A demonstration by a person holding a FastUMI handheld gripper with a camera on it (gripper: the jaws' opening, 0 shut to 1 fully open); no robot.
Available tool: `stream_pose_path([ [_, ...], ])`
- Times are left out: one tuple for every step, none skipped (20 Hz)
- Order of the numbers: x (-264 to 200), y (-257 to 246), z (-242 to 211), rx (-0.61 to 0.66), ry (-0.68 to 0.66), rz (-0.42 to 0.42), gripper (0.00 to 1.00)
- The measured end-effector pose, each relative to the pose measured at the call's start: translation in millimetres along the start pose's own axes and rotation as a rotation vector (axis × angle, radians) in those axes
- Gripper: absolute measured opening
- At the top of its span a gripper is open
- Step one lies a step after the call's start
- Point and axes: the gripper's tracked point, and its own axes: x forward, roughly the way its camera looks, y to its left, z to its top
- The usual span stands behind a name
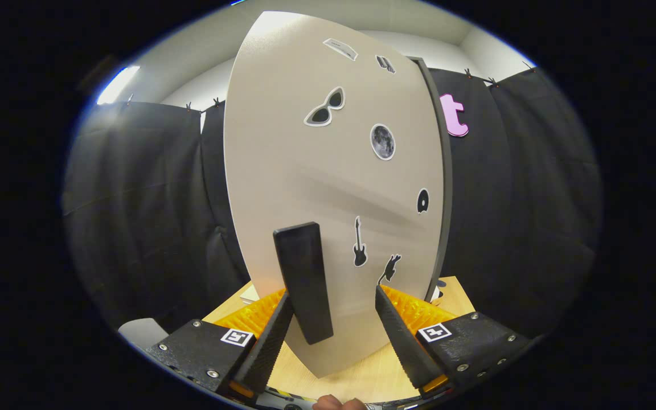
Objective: Open the shoe cabinet door, grab the shoes and put them into the shoe cabinet, then close the shoe cabinet door.
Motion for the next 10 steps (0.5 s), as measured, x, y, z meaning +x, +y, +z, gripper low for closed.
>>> stream_pose_path([
  [10,13,1,0.016,0.0,0.019,0.9],
  [21,24,6,0.027,-0.005,0.028,0.9],
  [31,31,9,0.033,-0.011,0.015,0.9],
  [41,36,9,0.038,-0.012,0.004,0.9],
  [50,45,10,0.047,-0.009,0.004,0.9],
  [52,47,10,0.058,-0.008,0.004,0.9],
  [59,51,11,0.068,-0.008,0.002,0.9],
  [65,54,12,0.069,-0.01,-0.007,0.9],
  [70,50,14,0.064,-0.02,-0.028,0.9],
  [71,48,15,0.074,-0.017,-0.04,0.9],
])
